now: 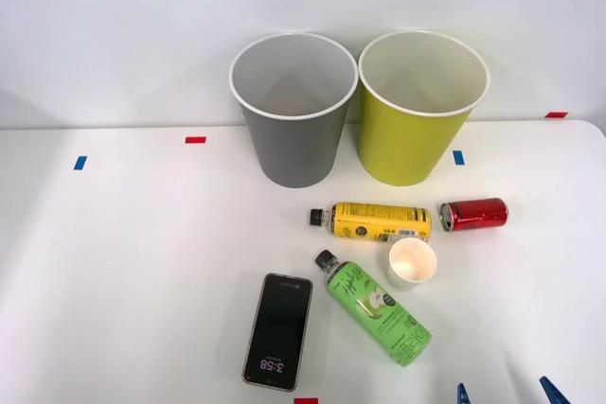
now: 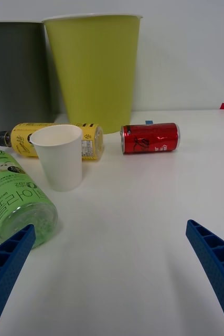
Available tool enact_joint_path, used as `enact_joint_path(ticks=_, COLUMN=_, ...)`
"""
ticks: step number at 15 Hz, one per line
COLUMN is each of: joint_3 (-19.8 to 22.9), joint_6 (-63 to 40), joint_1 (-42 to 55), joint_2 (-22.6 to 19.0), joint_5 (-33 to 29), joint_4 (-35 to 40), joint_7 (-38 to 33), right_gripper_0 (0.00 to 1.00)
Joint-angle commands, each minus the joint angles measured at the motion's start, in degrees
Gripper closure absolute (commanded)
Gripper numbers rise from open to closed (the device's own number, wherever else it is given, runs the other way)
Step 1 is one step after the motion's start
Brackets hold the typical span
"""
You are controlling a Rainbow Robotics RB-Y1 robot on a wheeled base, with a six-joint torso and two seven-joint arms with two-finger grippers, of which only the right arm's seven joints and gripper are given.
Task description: Put cans in the gray bin, plastic bottles in the light green bin
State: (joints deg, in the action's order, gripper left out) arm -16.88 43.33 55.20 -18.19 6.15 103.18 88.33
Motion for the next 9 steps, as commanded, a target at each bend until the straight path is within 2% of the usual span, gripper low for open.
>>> enact_joint_path(ticks=1, joint_3=0.0, joint_6=0.0, joint_1=0.0, joint_2=0.0, joint_5=0.0, joint_4=0.0, joint_7=0.0, right_gripper_0=0.0)
enact_joint_path(ticks=9, joint_3=0.0, joint_6=0.0, joint_1=0.0, joint_2=0.0, joint_5=0.0, joint_4=0.0, joint_7=0.0, right_gripper_0=0.0)
